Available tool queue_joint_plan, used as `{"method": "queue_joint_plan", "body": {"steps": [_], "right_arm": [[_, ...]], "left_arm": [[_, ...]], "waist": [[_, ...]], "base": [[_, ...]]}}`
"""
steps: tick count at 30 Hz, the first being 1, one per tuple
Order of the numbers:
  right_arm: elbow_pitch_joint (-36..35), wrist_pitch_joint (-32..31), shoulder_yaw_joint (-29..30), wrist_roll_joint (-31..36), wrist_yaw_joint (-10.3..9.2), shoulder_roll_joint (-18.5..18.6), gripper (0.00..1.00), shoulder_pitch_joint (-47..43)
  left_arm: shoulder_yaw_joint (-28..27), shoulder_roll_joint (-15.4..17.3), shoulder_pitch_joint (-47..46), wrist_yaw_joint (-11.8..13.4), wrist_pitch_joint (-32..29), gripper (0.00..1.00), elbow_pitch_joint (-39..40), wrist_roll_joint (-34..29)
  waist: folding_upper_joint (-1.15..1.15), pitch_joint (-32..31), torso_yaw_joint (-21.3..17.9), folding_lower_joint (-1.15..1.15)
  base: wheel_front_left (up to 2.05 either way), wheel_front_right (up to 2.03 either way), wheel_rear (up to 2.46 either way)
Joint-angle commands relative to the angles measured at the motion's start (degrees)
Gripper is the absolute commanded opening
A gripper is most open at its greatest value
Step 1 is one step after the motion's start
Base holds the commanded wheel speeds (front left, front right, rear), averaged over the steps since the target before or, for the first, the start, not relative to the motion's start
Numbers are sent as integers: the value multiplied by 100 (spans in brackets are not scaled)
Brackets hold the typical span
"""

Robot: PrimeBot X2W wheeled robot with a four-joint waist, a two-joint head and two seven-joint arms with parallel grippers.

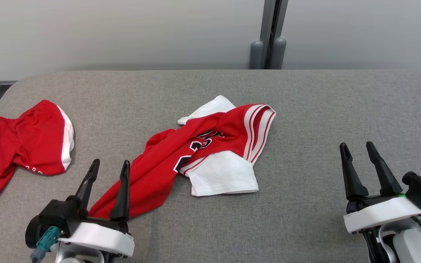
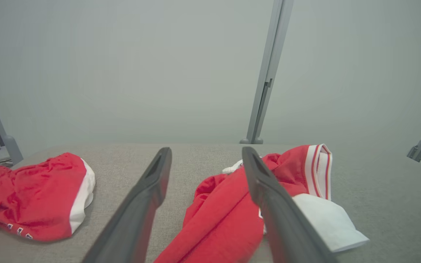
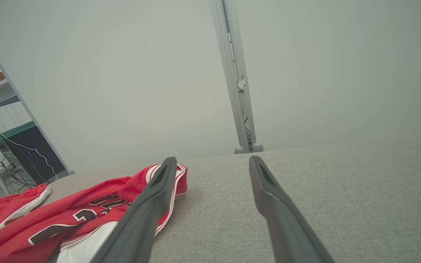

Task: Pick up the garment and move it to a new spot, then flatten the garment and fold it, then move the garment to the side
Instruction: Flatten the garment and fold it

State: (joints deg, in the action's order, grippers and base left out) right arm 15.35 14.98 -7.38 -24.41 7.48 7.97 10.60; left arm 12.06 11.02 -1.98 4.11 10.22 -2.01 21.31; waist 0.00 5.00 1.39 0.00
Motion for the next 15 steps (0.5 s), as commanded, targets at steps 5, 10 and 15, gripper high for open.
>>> {"method": "queue_joint_plan", "body": {"steps": [5, 10, 15], "right_arm": [[-9, 17, 18, -39, 4, 70, 100, 72], [16, 17, -135, -165, 4, 178, 100, 342], [424, -191, -501, -451, 4, 403, 100, 1026]], "left_arm": [[41, -39, -172, -43, 88, 100, -177, 52], [76, -78, -278, -91, 149, 100, -302, 95], [133, -143, -410, -168, 207, 100, -411, 141]], "waist": [[0, 18, 30, 0], [0, 80, 123, 0], [0, 271, 285, 0]], "base": [[0, 0, 0], [0, 0, 0], [0, 0, 0]]}}
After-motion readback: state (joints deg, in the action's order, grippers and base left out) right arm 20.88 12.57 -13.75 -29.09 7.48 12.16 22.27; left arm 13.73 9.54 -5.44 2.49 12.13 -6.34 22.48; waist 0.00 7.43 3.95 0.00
